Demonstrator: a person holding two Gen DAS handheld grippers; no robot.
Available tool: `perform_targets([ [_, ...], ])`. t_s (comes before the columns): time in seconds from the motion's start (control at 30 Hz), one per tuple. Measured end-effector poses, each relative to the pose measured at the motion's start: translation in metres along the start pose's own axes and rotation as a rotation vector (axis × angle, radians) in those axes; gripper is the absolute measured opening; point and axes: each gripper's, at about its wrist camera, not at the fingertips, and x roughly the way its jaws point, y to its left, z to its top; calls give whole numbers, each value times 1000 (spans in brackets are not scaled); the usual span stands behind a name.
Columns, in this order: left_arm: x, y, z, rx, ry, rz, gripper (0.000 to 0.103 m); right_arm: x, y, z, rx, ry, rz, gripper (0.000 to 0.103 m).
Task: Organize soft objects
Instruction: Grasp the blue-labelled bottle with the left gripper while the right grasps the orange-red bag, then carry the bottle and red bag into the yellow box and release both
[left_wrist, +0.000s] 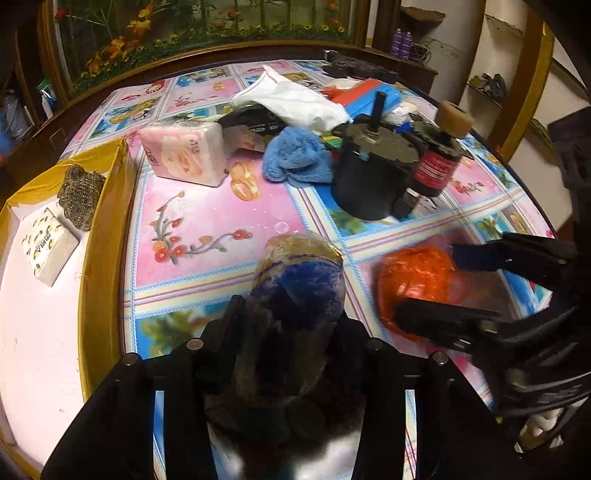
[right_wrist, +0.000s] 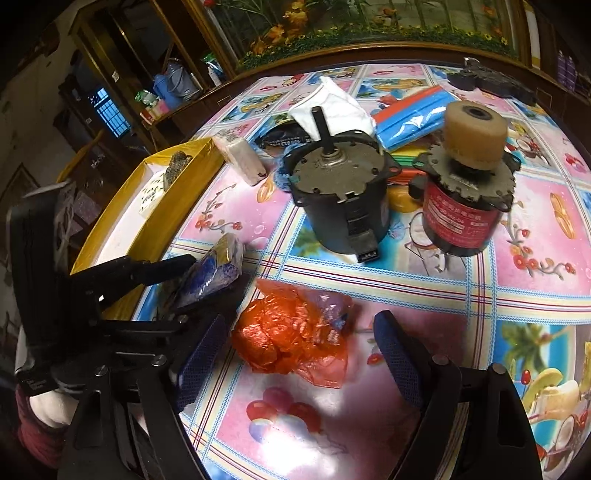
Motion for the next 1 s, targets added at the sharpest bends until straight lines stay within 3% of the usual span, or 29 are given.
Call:
perform_targets([
  [0.03,-2,0,-1,-4,-4,-5,41,3,4,-1,-17,12,1,52],
  [0.07,-5,1,-2,-11,-10,-8,41,2,6,-2,-23,-2,-1,50],
  [0.17,-20,10,-3,-68,-38,-68,41,-3,11,-3,-31,-22,-5,47],
  [0.33,-70,36,-8,-131,-120,-92,41,-27,21,-3,-70,-68,-18,47],
  [0.43,-98,66,-11,-166,-153,-41,41,-41,30,0,-100,-97,-17,47],
  [0.57,-117,119,-11,-227,-162,88,41,-53,52,13,-150,-126,10,48],
  [0.8,-92,206,-11,-383,-101,155,42,-44,108,44,-267,-145,69,49],
  [1.0,-47,247,1,-456,-28,144,42,11,164,73,-375,-33,111,49],
])
